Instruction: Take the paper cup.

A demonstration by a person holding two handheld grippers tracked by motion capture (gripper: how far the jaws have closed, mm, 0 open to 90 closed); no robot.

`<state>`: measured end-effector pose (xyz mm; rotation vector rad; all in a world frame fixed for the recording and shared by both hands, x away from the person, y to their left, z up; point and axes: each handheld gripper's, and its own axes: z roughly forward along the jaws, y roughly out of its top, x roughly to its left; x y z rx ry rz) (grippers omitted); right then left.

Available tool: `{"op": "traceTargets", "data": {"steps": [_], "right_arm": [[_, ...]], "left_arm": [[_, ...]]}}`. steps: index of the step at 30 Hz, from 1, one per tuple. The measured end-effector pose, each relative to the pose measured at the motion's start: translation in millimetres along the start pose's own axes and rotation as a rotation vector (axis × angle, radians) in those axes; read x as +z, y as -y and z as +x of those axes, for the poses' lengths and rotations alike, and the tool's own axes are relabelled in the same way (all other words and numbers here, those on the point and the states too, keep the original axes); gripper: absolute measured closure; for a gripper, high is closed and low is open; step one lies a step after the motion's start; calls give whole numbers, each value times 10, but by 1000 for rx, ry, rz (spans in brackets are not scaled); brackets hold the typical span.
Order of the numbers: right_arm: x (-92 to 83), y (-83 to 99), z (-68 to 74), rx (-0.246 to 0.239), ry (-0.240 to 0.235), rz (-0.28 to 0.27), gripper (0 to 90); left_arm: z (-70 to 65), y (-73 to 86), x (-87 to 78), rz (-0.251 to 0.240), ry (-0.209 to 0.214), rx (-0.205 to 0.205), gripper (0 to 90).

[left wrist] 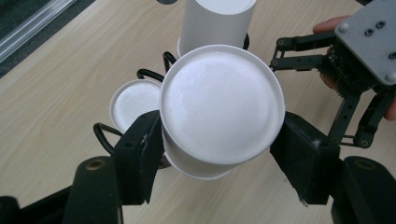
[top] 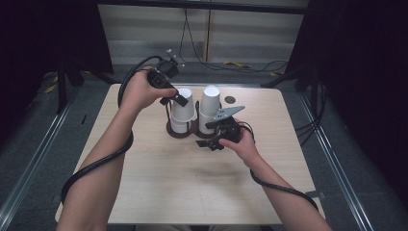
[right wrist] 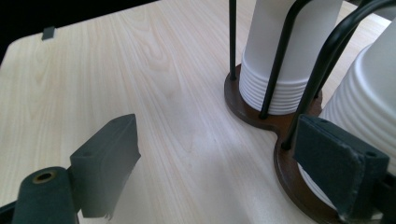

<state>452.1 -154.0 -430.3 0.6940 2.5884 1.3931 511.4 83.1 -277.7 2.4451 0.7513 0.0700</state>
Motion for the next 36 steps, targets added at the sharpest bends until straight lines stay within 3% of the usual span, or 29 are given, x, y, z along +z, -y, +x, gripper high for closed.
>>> {"op": "traceTargets", "data": {"steps": [5, 15, 36], "right_arm": [[-85, -99, -14, -8, 6, -23, 137], [-231, -200, -92, -8, 22, -14, 137], [-232, -202, -136, -2, -19, -9, 136]], "left_arm": [[-12, 14, 8, 25, 8, 7, 351], [-32, 77, 64, 32, 40, 15, 351], [-166, 59, 314, 37, 119, 43, 351]]}}
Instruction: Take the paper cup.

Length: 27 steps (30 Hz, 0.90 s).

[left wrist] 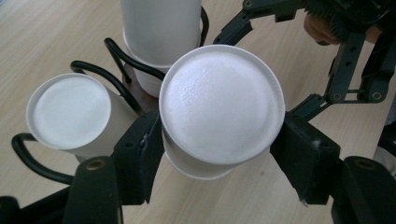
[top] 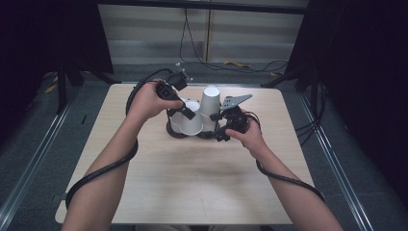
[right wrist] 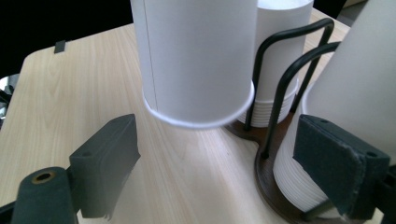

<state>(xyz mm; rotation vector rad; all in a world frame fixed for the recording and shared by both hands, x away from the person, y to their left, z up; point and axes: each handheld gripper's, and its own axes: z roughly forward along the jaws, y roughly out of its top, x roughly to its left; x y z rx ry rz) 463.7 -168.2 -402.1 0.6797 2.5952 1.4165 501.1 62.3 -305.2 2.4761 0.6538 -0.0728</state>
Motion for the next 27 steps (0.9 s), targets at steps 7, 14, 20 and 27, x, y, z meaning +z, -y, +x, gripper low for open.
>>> {"op": "traceTargets", "data": {"steps": [7, 14, 20, 27], "right_arm": [[57, -15, 22, 5, -15, -27, 135], [112, -4, 36, 14, -24, -28, 141], [140, 27, 40, 14, -31, -24, 175], [177, 50, 44, 24, -47, -31, 210]], "left_arm": [[-66, -46, 59, -12, 27, 8, 350], [-108, -64, 158, -13, 64, 17, 351], [-133, -83, 200, -14, 67, 19, 350], [-153, -107, 243, -4, 67, 31, 350]]}}
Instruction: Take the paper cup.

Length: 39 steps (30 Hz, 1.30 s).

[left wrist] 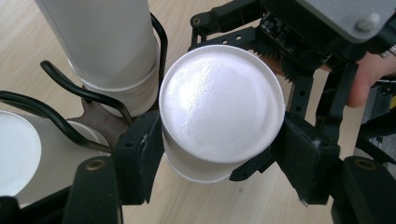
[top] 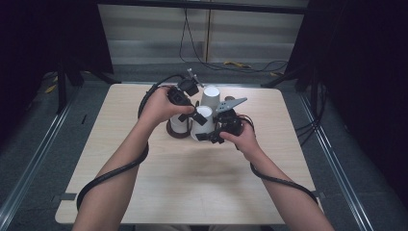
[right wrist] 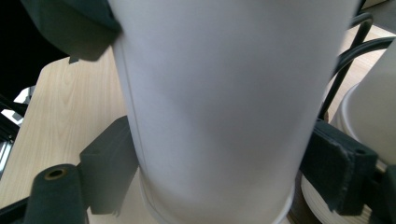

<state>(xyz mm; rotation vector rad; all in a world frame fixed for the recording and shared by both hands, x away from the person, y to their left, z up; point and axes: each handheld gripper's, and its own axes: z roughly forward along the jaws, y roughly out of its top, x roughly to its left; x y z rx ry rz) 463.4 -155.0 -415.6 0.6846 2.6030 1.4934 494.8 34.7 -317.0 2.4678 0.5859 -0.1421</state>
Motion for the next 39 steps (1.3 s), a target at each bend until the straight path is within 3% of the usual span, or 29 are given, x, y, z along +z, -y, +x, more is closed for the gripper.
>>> {"op": "traceTargets", "data": {"steps": [9, 11, 15, 17, 30, 39], "right_arm": [[-41, -22, 11, -13, 3, -1, 238], [-70, -27, 14, -32, 15, 7, 243], [-94, -32, 5, -32, 18, 15, 244], [-103, -31, 1, -35, 25, 34, 244], [-168, -50, -32, -67, 40, 156, 245], [-213, -69, -76, -73, 37, 209, 245]], "left_arm": [[-2, 28, -14, -43, 8, 9, 343], [-7, 50, 5, -32, -5, 52, 335], [-12, 79, 20, -48, -46, 72, 243], [-6, 112, 16, -69, -41, 91, 233], [-37, 301, 80, -84, -49, 105, 216], [22, 463, 131, -123, -32, 77, 214]]}}
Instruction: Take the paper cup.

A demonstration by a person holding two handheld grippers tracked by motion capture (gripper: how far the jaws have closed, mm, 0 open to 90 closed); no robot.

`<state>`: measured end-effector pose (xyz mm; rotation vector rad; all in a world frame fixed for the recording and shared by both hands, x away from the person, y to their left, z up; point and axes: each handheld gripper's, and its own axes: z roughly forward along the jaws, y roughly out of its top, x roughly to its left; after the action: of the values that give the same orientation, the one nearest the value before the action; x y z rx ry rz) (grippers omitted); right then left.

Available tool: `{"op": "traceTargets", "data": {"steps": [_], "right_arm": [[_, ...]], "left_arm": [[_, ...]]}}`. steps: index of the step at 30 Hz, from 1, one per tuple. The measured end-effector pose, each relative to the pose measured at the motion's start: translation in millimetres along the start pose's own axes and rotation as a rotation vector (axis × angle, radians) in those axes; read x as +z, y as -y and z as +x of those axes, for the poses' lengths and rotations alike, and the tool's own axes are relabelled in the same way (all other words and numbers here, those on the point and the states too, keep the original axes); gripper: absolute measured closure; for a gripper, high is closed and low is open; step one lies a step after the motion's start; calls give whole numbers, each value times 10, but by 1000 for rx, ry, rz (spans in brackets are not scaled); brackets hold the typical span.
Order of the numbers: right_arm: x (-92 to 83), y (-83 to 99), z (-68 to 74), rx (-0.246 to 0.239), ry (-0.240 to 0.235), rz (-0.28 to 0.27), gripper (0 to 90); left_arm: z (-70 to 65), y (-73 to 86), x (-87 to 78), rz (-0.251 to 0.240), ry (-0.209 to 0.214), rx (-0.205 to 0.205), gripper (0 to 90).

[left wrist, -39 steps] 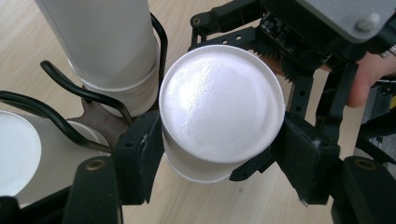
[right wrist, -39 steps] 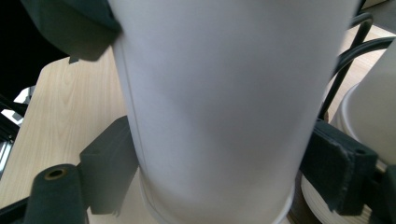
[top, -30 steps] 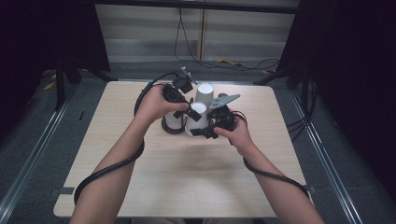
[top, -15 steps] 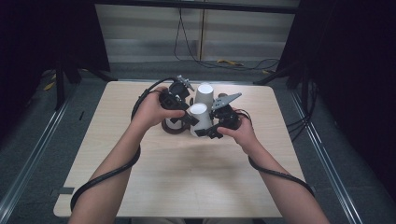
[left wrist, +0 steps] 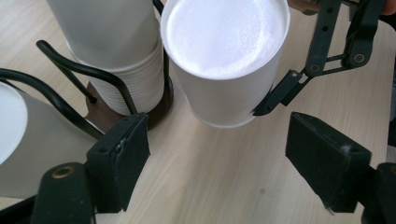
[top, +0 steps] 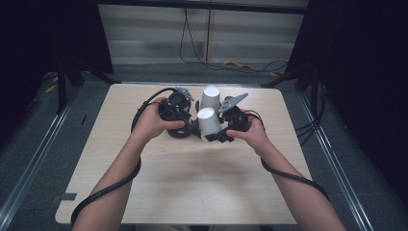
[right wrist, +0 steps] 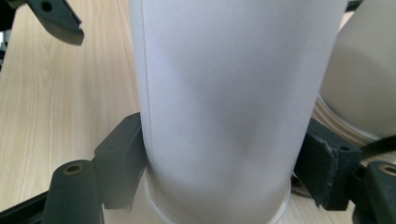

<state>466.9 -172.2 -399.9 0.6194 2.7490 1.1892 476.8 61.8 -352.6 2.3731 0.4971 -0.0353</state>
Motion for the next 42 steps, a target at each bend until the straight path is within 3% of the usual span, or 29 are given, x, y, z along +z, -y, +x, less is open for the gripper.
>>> {"op": "traceTargets", "data": {"steps": [3, 11, 34, 42], "right_arm": [[-33, -26, -24, -3, 1, 44, 245], [-89, -78, -38, -29, 14, 95, 246], [-141, -111, 37, -73, -7, 103, 269], [-158, -122, 48, -89, -6, 150, 270]], "left_arm": [[-4, 16, -8, -10, -5, 3, 214], [-7, 69, 15, -24, 1, -4, 210], [-7, 234, 43, -50, 15, -11, 210], [-18, 279, 55, -60, 25, -20, 210]]}}
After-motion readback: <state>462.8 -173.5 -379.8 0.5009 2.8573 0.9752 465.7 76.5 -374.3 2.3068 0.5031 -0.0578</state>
